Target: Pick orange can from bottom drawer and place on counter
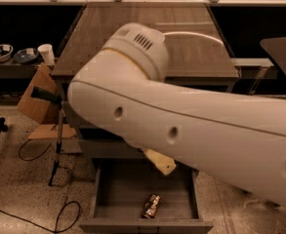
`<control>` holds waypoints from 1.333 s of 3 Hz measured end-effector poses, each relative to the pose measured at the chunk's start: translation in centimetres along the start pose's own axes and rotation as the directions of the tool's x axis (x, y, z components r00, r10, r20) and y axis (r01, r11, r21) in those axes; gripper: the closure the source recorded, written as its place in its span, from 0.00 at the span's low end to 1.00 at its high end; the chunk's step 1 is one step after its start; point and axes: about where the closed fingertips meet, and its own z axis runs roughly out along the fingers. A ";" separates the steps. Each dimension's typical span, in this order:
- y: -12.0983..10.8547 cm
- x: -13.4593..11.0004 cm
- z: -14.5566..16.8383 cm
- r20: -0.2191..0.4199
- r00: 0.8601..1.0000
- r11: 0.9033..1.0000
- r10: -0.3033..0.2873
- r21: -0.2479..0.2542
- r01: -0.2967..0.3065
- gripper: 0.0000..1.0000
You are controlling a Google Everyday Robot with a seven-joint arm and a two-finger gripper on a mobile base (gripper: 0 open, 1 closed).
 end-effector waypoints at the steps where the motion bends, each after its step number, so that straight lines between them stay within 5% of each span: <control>1: -2.3 -1.3 4.6 0.002 0.995 0.994 -0.098 -0.047 0.098 0.00; 4: -0.4 1.4 19.3 0.171 0.949 0.946 -0.265 -0.146 0.291 0.00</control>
Offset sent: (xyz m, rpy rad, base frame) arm 0.0791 0.0005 -0.1391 -0.1208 0.1877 0.2650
